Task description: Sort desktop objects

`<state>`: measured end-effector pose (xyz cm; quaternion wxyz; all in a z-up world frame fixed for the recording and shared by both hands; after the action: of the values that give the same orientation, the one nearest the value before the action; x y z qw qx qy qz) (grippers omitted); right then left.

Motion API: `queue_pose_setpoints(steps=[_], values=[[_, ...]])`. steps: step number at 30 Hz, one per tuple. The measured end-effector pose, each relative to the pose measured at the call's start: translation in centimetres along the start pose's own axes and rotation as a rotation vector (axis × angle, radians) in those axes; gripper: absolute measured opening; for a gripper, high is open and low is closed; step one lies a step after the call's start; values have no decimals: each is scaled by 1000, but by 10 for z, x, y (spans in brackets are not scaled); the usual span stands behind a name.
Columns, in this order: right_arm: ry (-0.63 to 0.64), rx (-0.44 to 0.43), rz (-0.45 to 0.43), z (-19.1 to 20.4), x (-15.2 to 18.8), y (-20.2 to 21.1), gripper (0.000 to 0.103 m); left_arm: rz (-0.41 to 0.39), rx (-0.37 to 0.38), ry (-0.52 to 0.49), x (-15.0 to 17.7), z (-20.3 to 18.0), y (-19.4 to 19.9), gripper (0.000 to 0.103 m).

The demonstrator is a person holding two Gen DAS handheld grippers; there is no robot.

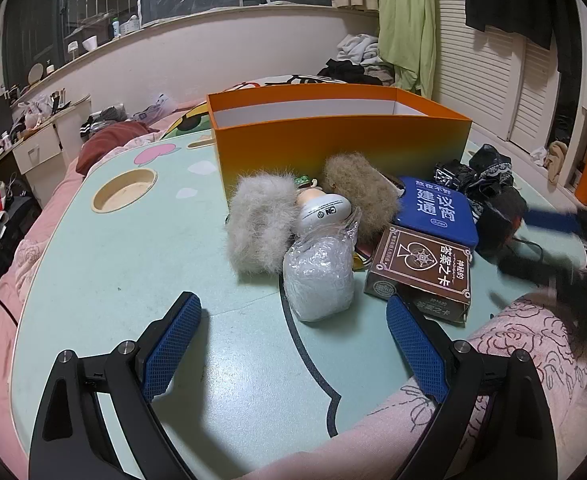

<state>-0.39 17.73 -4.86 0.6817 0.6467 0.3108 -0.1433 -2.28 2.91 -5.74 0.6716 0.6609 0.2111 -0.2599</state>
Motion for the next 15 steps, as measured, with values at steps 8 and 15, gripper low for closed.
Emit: queue_pose_setpoints(steps=[8,15], values=[[7,-22,-19,-2,10,-8,103,-1,1,-3,1,0,-1,94],[9,-26,-23,-4,7,-8,103,-1,1,-2,1,0,-1,94]])
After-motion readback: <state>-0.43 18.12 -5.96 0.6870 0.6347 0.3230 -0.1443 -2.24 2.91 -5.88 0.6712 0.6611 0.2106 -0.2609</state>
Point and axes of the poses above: each gripper's, at about its wrist camera, not at the fingertips, and y roughly against the way its jaws point, z to its left, x to its underside, the point moved 9 cm from there along -y, roughly the way its jaws point, and after that the axes turned 10 degrees about z, right-handed, at the moved point
